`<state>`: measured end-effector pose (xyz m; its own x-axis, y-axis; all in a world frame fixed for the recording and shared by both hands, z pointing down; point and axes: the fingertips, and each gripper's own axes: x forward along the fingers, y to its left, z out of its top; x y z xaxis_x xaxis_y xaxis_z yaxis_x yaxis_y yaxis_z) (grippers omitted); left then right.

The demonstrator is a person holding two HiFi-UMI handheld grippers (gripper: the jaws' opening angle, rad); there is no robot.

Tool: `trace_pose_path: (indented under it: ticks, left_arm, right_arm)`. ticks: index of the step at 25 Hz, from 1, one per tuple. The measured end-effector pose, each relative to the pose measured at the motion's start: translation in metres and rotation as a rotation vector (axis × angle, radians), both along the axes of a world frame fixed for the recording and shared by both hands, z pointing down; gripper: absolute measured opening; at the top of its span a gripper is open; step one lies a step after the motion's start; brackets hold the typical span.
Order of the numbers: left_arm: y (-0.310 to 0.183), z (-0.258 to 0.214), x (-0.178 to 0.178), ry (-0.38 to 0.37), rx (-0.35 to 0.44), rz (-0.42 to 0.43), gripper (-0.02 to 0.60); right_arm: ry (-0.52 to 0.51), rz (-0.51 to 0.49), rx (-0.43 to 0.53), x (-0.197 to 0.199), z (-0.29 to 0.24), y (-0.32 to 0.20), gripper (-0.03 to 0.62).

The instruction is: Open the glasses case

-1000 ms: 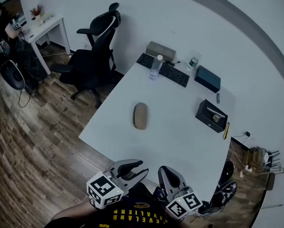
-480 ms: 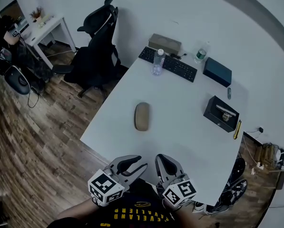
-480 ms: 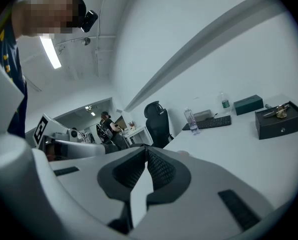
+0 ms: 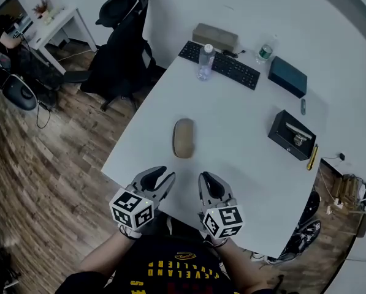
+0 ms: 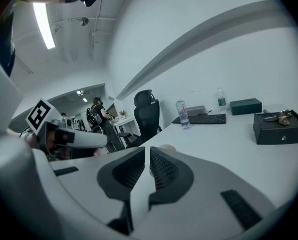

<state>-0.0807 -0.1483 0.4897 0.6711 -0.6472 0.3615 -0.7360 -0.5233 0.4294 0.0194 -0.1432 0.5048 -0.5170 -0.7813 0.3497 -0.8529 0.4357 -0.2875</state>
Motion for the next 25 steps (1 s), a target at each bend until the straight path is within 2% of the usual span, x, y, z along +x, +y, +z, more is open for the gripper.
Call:
trace_pose_path:
  ticks: [2, 5, 8, 14, 19, 25]
  left_arm:
    - [-0.015, 0.019, -0.009, 0.001, -0.041, -0.03, 0.144]
    - [-0.035, 0.051, -0.021, -0.017, -0.107, -0.048, 0.144]
    - [-0.05, 0.087, -0.029, -0.053, -0.169, -0.048, 0.144]
    - [-0.071, 0.139, -0.029, -0.065, -0.274, -0.003, 0.134]
    - [-0.086, 0.162, -0.019, -0.043, -0.309, 0.025, 0.135]
    - [-0.093, 0.177, -0.015, 0.036, -0.373, 0.019, 0.135]
  right_arm:
    - [0.03, -0.001, -0.006, -0.008, 0.007, -0.008, 0.033]
    - [0.092, -0.004, -0.026, -0.021, 0.021, -0.019, 0.132]
    - [0.163, -0.034, -0.04, -0.034, 0.039, -0.03, 0.178]
    - [0.355, -0.091, -0.053, -0.051, 0.079, -0.052, 0.193]
    - [0.427, -0.114, -0.077, -0.061, 0.104, -0.064, 0.21]
    - [0.578, -0.109, -0.026, -0.069, 0.118, -0.072, 0.224]
